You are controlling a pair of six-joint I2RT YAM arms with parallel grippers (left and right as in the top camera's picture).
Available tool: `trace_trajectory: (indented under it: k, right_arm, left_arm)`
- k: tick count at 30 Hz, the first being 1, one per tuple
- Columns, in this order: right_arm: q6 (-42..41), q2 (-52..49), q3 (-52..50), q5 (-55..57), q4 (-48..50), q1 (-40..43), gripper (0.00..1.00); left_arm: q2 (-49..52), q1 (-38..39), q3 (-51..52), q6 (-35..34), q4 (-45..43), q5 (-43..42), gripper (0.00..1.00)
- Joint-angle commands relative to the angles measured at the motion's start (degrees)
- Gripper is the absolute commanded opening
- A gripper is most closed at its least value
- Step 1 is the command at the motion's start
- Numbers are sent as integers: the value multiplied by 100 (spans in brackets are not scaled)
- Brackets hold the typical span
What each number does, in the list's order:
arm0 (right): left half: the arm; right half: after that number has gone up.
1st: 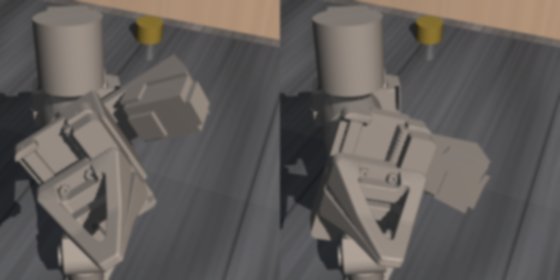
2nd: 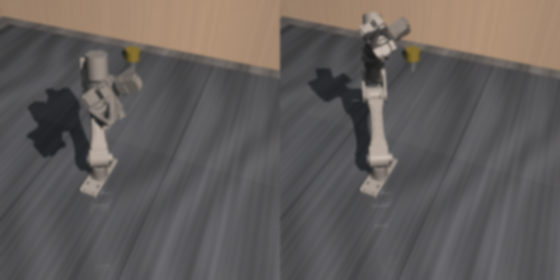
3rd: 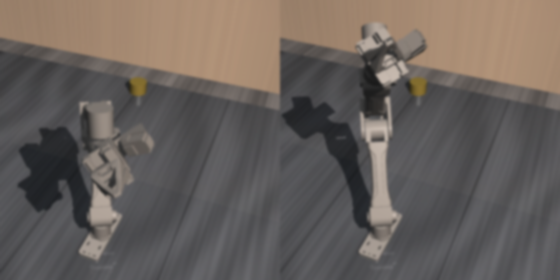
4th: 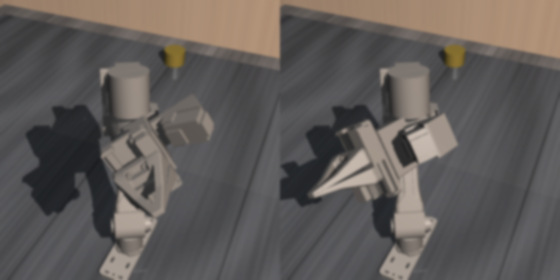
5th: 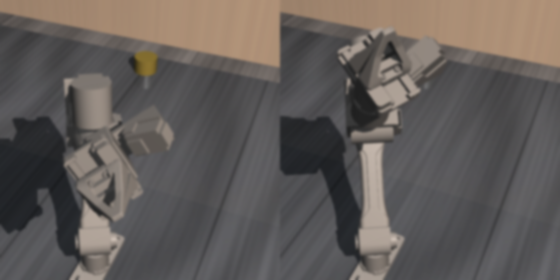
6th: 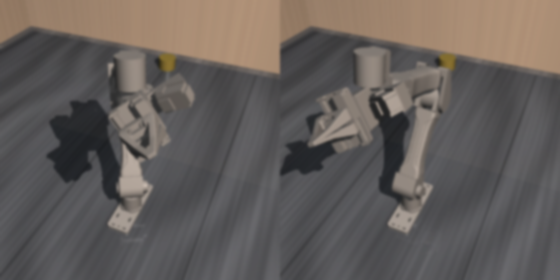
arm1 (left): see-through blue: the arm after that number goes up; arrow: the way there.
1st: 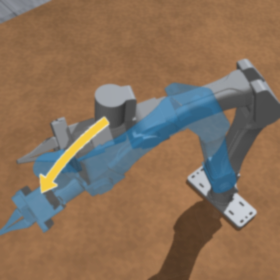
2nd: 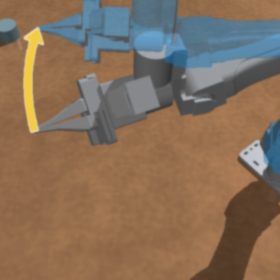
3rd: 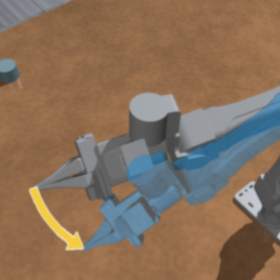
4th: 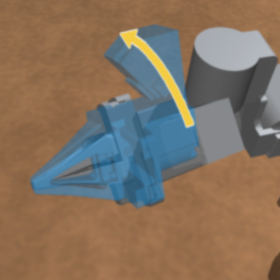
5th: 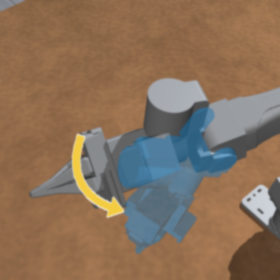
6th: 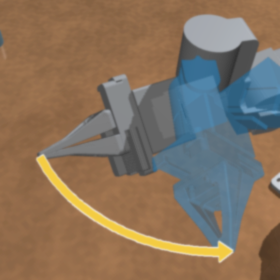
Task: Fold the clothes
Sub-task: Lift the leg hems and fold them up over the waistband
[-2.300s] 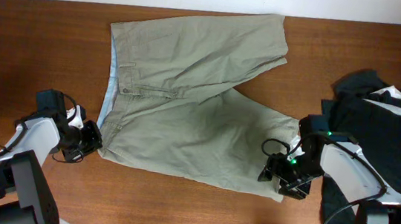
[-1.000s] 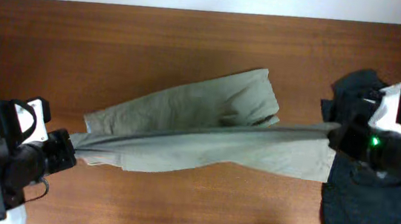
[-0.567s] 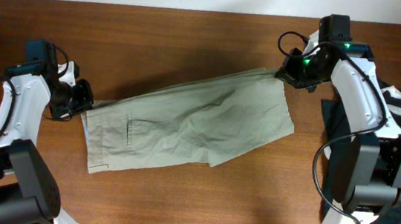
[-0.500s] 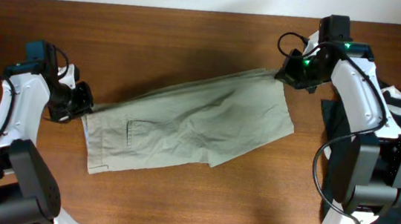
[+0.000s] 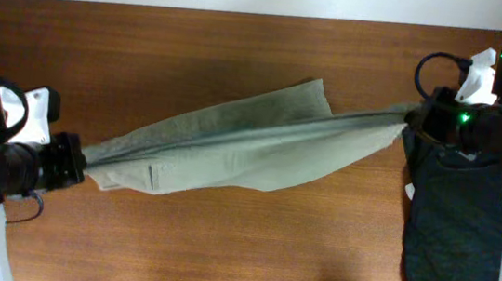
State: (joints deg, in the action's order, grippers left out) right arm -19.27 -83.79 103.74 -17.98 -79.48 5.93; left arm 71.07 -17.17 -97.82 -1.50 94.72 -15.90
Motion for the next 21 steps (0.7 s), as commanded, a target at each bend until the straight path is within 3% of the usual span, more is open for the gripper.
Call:
trace_trajectory:
  k: [1, 5, 8, 10, 14, 15, 16, 17, 18, 19, 21]
  right_arm:
    - [149, -358, -37, 920, 94, 271, 4]
    - [542, -1784, -39, 828, 409, -66, 4]
    - [702, -2603, -39, 699, 1327, -409, 3]
    - [699, -2942, -39, 680, 1912, -562, 4]
    - [682, -3401, -46, 509, 2671, -817, 4]
    - [682, -3541, -46, 509, 2940, -896, 5]
    - [682, -3587, -46, 509, 3080, -918, 29]
    - [684, -3595, -46, 509, 3147, -925, 71]
    - [684, -3582, -44, 509, 3126, -894, 85]
    - [684, -3571, -44, 490, 2824, -804, 90]
    - [758, -3558, -44, 479, 2304, -719, 90]
  left_arm:
    - [-11, -170, 892, 155, -149, 817, 0]
    - [-11, -170, 2608, 22, -734, 780, 0]
    - [28, -175, 3508, -396, -1856, 1239, 0]
    - [133, -175, 3873, -841, -2562, 1985, 0]
    - [905, -175, 4068, -1029, -3709, 2347, 0]
    - [1176, -175, 4068, -1027, -3995, 2347, 5]
    - [1384, -175, 4068, -1027, -4177, 2347, 24]
    - [1502, -175, 4068, -1027, -4295, 2345, 57]
    - [1539, -175, 4063, -1027, -4369, 2341, 80]
    - [1539, -175, 4004, -1025, -4323, 2323, 99]
    - [1534, -175, 3915, -1023, -4186, 2181, 99]
